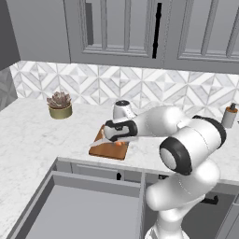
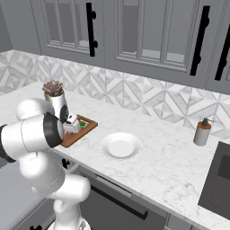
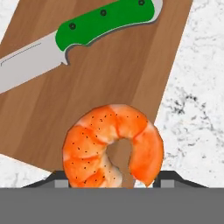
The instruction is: Pick up the knife from the drawer and place it on the cutting board. Then place the meat from the plate to the cutting board.
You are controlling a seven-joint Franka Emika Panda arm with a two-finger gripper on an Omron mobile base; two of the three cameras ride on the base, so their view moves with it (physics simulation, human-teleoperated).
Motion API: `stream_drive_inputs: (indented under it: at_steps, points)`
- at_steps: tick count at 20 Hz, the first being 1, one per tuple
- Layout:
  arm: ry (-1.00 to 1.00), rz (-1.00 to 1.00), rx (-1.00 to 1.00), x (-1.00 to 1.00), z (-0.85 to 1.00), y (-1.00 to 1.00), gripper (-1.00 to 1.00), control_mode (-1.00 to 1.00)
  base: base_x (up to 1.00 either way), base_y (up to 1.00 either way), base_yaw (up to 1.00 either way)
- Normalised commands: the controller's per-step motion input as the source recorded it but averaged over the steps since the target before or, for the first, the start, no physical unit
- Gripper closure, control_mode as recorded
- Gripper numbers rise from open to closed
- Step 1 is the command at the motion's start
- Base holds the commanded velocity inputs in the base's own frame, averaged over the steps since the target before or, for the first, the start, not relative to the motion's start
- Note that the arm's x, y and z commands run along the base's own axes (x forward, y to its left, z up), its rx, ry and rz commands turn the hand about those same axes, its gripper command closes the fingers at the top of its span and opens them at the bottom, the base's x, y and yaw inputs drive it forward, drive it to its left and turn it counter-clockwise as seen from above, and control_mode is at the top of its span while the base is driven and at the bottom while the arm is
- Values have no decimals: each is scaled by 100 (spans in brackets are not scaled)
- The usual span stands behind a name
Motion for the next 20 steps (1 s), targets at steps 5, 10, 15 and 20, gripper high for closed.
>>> stream_drive_inputs:
  at_steps: [5, 10, 15, 20]
  points:
    - [0, 0, -2, 37, -28, 10, -100, -100, 0, 0, 0]
    - [0, 0, 0, 0, 0, 0, -100, -100, 0, 0, 0]
    - [0, 0, 0, 0, 1, 0, -100, -100, 0, 0, 0]
    - [-19, 0, 0, -32, 46, -18, -100, -100, 0, 0, 0]
